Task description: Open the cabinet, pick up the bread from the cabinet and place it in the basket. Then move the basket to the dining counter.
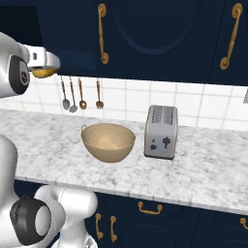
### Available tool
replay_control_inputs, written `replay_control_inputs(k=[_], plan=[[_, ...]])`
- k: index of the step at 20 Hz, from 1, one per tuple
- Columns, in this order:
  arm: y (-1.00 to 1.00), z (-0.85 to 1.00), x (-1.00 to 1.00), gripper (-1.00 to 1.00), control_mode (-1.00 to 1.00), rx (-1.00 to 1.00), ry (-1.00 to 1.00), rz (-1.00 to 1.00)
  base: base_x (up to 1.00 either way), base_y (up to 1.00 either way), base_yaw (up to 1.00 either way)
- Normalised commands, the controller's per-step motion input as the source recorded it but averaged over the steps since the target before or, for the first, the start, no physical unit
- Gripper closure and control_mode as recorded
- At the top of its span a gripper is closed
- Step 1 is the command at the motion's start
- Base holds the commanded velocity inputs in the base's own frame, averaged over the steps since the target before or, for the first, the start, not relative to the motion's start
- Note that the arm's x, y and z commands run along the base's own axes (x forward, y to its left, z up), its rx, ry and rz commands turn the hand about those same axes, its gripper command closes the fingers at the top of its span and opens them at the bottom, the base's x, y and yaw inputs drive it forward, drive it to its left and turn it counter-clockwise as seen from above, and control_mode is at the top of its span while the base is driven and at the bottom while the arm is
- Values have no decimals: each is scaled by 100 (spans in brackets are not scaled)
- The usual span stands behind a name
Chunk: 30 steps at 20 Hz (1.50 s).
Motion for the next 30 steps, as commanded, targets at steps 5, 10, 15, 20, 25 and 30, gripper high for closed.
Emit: replay_control_inputs(k=[5,10,15,20,25,30], plan=[[-13,-13,-100,100,-100,3,12,0,0,0,0],[-73,-83,-71,100,-100,7,7,-1,0,0,0],[-34,-89,-21,100,-100,0,7,0,0,0,0],[-46,-82,6,100,-100,0,4,-2,0,0,0],[-60,-78,64,100,-100,0,22,-12,0,0,0],[-55,-44,94,100,-100,0,25,-18,0,0,0]])
